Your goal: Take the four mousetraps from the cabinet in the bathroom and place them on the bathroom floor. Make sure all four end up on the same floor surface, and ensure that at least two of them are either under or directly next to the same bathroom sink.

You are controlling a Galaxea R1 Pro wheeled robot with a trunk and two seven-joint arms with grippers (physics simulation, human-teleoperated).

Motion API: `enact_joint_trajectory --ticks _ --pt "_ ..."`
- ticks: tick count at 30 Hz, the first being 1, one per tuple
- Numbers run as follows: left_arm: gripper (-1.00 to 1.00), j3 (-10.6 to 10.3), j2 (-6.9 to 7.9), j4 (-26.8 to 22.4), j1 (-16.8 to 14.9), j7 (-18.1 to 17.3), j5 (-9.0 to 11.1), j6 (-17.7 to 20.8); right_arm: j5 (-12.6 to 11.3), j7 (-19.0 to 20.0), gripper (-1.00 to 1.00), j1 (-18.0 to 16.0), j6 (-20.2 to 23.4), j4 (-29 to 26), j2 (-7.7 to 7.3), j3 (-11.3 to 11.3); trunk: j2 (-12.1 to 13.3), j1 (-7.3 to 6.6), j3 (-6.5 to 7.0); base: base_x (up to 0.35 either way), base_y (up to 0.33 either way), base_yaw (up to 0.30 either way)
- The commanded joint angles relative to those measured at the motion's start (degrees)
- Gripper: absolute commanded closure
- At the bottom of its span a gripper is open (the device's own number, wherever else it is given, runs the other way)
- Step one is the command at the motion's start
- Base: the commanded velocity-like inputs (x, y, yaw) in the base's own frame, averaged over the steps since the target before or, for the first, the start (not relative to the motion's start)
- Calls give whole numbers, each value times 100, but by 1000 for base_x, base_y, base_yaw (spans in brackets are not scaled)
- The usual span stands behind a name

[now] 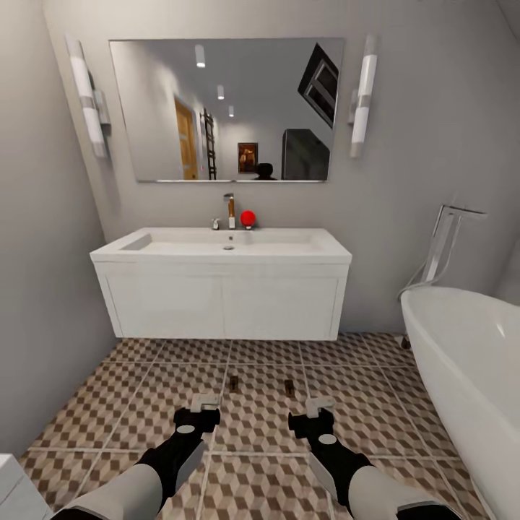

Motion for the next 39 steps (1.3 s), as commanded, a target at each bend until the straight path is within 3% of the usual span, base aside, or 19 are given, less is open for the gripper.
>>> enact_joint_trajectory --ticks 1,10,19,32,34,39 --pt "-100 -47 3 2 -4 31 61 -9 51 -55 -100 -4 3 8 0 32 39 -24 13 0 0 0" --pt "-100 -25 22 22 -4 37 83 8 27 -61 -100 -3 1 38 -60 27 400 -221 174 0 0 0" --pt "-100 -50 46 139 -3 38 328 28 21 -55 -100 -3 19 121 -90 32 761 -419 336 0 0 0" --pt "-100 -54 51 837 2 32 522 28 26 -47 -100 -4 -15 720 -161 36 1282 -704 569 0 0 0" --pt "-100 -54 55 941 3 31 585 26 27 -33 -100 -10 -11 775 -180 36 1363 -748 605 0 0 0" --pt "-100 -53 88 1179 9 29 964 30 32 -11 -100 -37 11 847 -227 40 1563 -858 695 0 0 0"
